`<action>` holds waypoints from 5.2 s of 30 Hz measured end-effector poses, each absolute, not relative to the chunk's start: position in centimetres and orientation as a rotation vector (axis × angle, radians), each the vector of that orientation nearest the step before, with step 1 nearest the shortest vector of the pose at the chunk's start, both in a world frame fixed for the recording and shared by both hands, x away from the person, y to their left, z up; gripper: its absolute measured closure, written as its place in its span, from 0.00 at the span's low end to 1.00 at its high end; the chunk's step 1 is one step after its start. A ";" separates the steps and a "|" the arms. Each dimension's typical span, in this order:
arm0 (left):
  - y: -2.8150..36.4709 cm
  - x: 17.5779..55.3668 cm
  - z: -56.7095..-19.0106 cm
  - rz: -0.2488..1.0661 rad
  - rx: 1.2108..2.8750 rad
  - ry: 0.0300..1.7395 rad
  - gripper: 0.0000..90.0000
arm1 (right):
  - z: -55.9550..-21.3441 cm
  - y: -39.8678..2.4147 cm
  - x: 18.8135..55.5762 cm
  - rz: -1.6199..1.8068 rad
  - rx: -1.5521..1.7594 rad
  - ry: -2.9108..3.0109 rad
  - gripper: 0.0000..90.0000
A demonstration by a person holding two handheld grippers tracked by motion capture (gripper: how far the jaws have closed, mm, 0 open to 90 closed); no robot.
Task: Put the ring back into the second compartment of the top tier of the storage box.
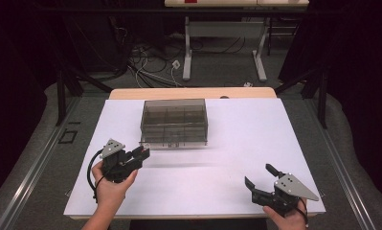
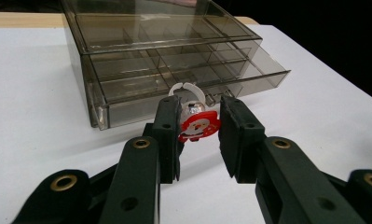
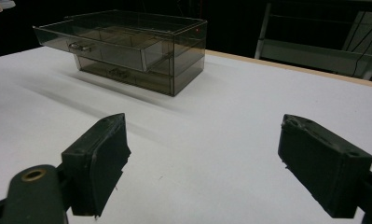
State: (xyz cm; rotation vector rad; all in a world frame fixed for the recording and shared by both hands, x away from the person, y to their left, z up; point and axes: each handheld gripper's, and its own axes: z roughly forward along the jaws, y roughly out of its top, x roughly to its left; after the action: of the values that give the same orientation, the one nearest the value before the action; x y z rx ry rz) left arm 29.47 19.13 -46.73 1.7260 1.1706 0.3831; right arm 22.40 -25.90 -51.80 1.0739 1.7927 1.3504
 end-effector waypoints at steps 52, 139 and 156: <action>15.3 33.8 -44.1 0.365 1.796 1.123 0.77 | -51.8 -25.9 22.5 1.348 1.075 1.799 0.17; 11.2 39.2 -46.3 0.395 1.901 1.186 0.53 | -52.0 -26.1 22.8 1.359 1.078 1.803 0.17; 14.3 36.6 -45.7 0.386 1.850 1.075 0.34 | -52.0 -25.8 22.8 1.352 1.070 1.810 0.17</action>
State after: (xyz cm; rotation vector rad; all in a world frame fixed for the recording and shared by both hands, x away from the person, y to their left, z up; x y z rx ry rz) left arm 36.61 14.32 -45.70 1.8497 1.0753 0.3857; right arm 22.78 -25.77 -51.97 1.0700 1.8102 1.3520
